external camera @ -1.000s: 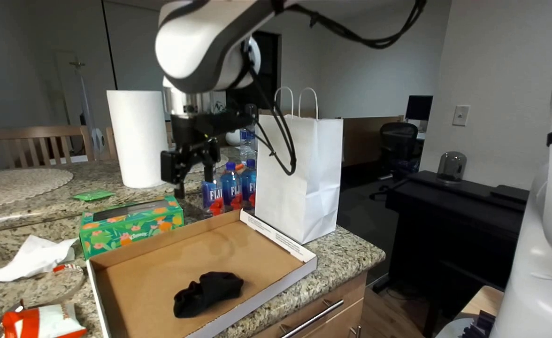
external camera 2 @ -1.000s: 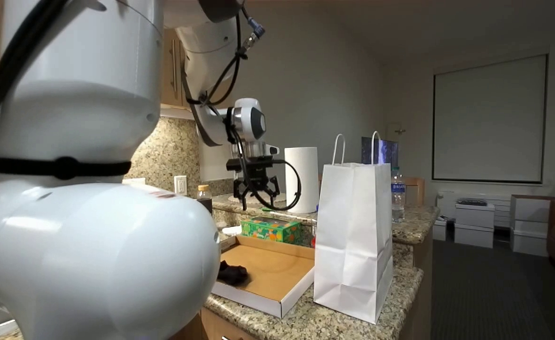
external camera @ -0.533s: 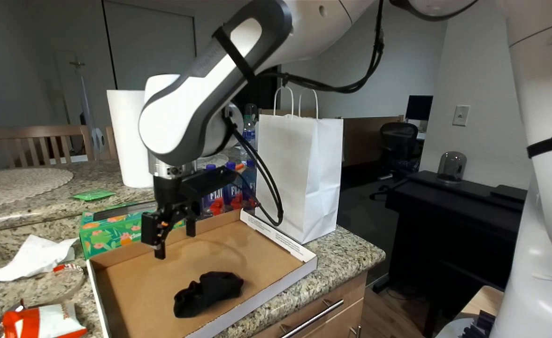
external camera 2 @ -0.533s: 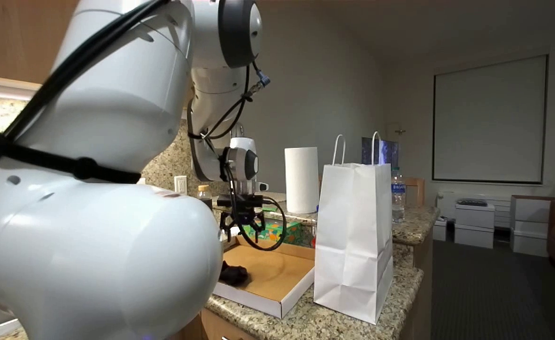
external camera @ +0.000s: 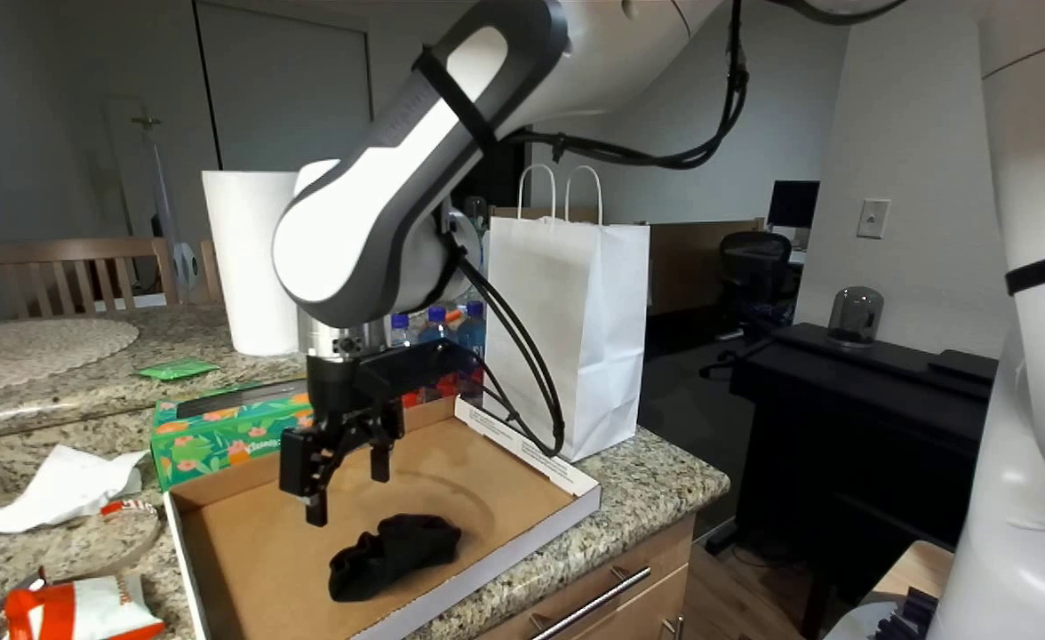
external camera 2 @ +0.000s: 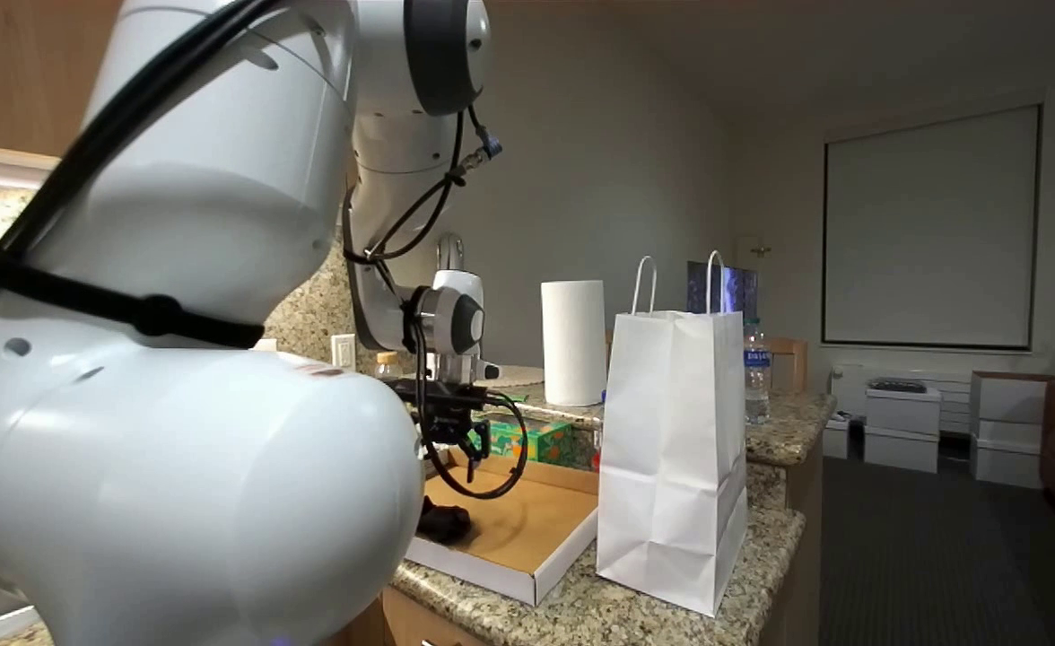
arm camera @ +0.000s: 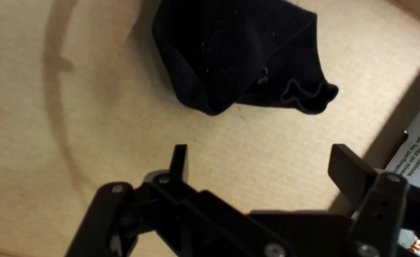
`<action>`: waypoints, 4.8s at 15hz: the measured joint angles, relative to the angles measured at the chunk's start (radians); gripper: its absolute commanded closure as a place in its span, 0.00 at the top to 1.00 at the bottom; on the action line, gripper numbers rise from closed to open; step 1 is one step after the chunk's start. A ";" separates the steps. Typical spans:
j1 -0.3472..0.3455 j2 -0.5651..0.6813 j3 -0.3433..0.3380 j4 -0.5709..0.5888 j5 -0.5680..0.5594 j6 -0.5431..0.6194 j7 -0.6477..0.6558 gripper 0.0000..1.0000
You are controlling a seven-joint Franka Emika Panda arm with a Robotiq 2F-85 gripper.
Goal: Put the black socks in the white bag
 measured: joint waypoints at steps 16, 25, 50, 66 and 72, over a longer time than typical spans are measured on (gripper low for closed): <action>-0.008 0.009 0.002 -0.108 0.090 0.000 0.000 0.44; -0.014 0.011 -0.024 -0.104 0.090 0.000 0.000 0.03; -0.092 -0.478 -0.097 0.216 -0.054 -0.282 -0.034 0.07; -0.322 -0.632 -0.358 0.154 0.116 -0.295 0.169 0.07; -0.348 -0.674 -0.391 0.031 0.163 -0.271 0.175 0.22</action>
